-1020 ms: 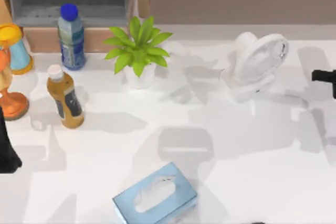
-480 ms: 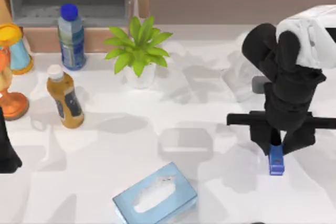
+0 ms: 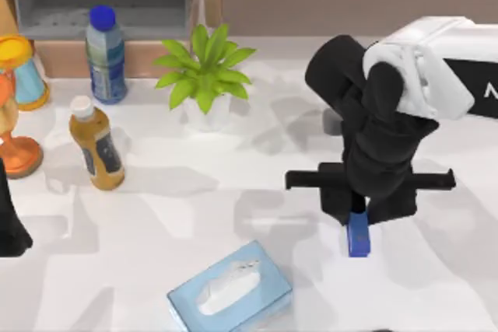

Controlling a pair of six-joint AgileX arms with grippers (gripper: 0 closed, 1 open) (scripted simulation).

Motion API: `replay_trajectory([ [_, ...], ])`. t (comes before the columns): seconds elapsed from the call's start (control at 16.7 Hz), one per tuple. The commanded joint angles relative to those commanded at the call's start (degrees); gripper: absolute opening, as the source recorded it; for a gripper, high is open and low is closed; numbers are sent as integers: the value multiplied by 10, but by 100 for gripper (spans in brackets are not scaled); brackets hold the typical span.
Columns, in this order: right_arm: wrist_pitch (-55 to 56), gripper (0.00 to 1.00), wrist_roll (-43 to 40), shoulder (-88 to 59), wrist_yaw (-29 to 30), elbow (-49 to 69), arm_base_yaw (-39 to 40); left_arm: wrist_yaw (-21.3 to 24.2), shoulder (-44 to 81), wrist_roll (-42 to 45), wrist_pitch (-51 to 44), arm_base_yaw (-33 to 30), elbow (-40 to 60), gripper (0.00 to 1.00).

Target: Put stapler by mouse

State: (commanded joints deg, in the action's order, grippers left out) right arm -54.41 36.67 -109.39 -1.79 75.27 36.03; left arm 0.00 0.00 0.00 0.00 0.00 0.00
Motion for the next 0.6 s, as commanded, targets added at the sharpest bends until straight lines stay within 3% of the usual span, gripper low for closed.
replay_trajectory([
  [0.6, 14, 0, 0, 12, 0, 2, -2, 0, 0, 0, 0, 0, 0, 100],
])
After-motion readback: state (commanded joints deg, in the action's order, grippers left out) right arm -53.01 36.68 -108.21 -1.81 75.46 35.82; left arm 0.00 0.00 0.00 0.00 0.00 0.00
